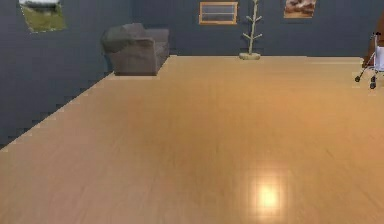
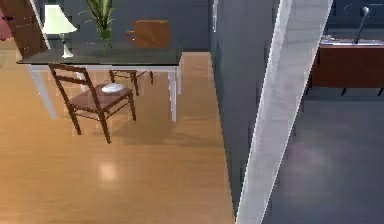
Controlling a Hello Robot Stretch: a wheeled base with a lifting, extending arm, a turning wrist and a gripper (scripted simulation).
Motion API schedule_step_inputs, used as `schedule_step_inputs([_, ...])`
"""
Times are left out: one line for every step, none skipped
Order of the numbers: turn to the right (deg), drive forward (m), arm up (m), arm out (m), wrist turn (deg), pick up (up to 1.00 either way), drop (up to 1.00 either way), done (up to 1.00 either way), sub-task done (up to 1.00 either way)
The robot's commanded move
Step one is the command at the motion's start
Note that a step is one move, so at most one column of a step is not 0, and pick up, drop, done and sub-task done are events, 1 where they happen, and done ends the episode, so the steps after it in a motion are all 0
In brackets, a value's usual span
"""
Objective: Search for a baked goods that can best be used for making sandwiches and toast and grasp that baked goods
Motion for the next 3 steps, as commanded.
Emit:
schedule_step_inputs([33.0, 0.00, 0.00, 0.00, 0.0, 0.00, 0.00, 0.00, 0.00])
schedule_step_inputs([0.0, 1.00, 0.00, 0.00, 0.0, 0.00, 0.00, 0.00, 0.00])
schedule_step_inputs([0.0, 1.00, 0.00, 0.00, 0.0, 0.00, 0.00, 0.00, 0.00])
